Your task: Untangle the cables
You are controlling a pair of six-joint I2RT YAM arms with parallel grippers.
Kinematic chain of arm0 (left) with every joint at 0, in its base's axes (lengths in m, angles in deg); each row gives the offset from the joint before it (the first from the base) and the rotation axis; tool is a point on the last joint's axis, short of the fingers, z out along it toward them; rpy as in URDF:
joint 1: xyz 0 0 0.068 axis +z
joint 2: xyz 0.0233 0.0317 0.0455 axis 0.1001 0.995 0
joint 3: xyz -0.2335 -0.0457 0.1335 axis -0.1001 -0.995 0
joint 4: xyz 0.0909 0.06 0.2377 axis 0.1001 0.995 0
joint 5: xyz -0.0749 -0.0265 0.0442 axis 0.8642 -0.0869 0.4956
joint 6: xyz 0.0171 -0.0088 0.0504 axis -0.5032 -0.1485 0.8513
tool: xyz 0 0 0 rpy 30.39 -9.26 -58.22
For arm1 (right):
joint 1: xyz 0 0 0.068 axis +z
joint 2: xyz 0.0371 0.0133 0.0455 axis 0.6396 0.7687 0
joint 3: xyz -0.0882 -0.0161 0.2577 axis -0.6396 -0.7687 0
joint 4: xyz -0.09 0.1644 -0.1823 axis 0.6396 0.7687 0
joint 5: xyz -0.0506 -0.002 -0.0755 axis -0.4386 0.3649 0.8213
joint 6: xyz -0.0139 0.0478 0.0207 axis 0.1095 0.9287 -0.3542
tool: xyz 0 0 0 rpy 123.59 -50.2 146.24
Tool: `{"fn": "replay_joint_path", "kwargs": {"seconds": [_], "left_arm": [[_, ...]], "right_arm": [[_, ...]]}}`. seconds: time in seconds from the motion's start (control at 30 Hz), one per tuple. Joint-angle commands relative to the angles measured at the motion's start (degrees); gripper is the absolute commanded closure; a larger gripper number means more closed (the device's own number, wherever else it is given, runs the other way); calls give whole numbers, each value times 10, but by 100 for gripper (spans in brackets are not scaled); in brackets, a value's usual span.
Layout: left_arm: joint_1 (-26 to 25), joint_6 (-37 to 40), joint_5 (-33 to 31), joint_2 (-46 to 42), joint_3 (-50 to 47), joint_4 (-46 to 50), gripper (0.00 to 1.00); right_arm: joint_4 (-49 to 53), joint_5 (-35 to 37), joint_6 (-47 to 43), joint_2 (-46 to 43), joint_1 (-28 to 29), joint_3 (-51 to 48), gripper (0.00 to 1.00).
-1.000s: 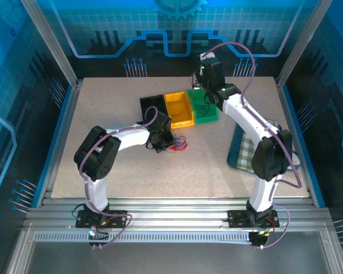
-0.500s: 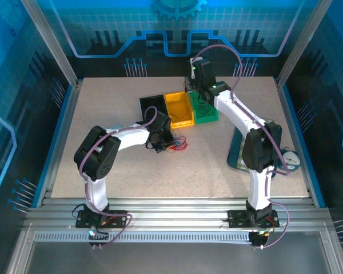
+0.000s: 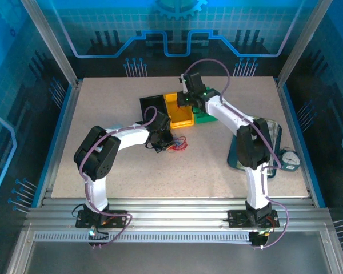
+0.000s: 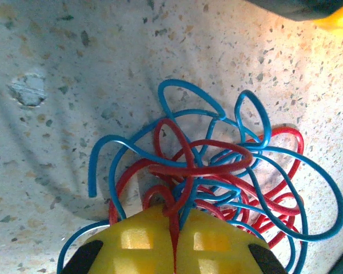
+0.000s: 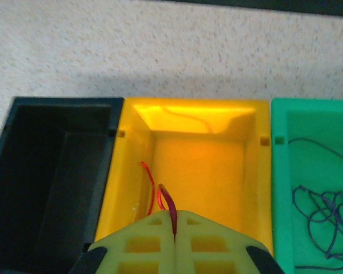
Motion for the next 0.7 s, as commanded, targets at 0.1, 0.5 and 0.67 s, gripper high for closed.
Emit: {"fn": "replay_joint_path", "kwargs": {"seconds": [0.1, 0.5, 0.67], "left_arm": [[10, -1, -15, 21, -27, 56, 100], [9, 2, -18, 18, -14, 66, 100], [9, 4, -19, 19, -11, 68, 100]], "right_arm": [[55, 30, 9, 68, 5, 75, 100], [95, 39, 7, 145, 19, 128, 100], [96, 41, 4, 138, 24, 131, 100]]}}
